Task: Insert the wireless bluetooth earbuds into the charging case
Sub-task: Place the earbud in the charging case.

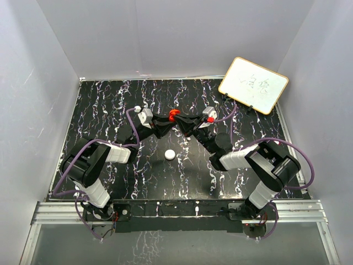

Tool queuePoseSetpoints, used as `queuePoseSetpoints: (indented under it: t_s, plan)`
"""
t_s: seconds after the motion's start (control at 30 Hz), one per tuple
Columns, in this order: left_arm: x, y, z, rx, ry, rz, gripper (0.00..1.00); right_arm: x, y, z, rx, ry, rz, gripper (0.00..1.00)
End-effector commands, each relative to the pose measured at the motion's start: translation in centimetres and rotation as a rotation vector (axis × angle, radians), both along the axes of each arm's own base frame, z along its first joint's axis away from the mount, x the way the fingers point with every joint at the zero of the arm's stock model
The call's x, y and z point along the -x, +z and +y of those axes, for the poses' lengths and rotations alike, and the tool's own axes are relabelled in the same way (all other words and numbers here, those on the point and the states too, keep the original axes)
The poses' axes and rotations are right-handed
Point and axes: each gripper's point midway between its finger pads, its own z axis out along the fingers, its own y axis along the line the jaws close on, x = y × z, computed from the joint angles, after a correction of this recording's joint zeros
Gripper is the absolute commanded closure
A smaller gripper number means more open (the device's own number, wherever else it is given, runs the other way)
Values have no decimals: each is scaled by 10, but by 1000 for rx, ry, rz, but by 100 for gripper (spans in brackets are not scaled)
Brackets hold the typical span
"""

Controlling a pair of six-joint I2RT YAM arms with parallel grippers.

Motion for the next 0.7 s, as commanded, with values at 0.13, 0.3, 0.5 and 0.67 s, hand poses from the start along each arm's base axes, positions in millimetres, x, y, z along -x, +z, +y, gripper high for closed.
queuePoseSetpoints:
  t_s: [0.13,0.3,0.5,0.67]
  plan:
    - [8,53,2,94,0,-223,100,26,72,-24,-224,-11,-235,97]
    - [8,53,1,93,0,-226,100,27,71,-25,-224,-14,-231,86]
    - [7,51,1,90,1,-226,100,28,77,-30,-233,-32,-245,78]
    - [7,50,2,88,6,-228,100,31,87,-38,-245,-59,-270,74]
